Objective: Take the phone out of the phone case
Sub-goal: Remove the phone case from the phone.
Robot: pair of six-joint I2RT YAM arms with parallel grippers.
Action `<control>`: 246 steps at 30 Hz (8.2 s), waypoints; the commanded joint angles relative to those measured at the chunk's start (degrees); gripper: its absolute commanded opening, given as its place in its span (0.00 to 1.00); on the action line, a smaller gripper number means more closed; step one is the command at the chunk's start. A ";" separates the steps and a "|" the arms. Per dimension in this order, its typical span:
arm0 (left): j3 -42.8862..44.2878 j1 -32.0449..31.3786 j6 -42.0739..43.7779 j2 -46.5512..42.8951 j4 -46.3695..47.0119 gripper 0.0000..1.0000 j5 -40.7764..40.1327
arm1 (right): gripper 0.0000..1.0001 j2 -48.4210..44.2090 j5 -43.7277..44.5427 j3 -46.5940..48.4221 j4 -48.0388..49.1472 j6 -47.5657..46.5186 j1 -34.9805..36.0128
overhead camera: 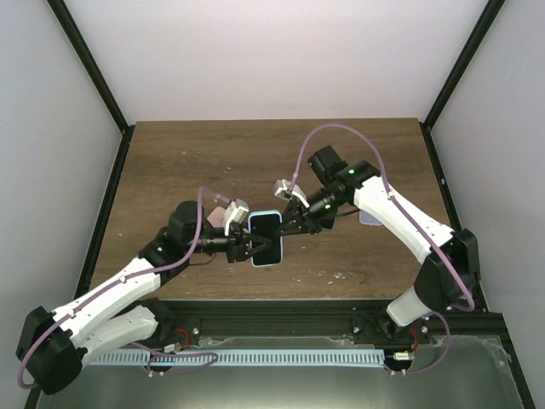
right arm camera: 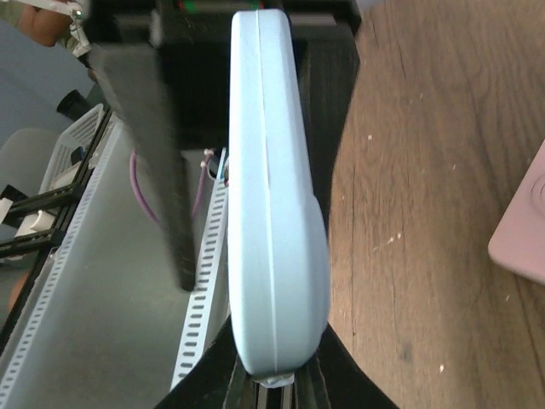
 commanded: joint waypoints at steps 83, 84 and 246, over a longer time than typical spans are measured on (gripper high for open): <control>-1.77 5.49 -39.82 9.86 45.96 0.00 24.13 | 0.16 -3.51 -3.31 -11.11 9.77 1.11 -1.75; -1.46 5.01 -37.48 9.65 43.52 0.00 23.91 | 0.18 -3.26 -3.46 -10.52 10.22 2.00 -1.98; 33.48 -27.95 15.44 55.65 -18.91 0.12 -101.99 | 0.01 12.72 0.76 -28.35 43.72 55.25 -12.87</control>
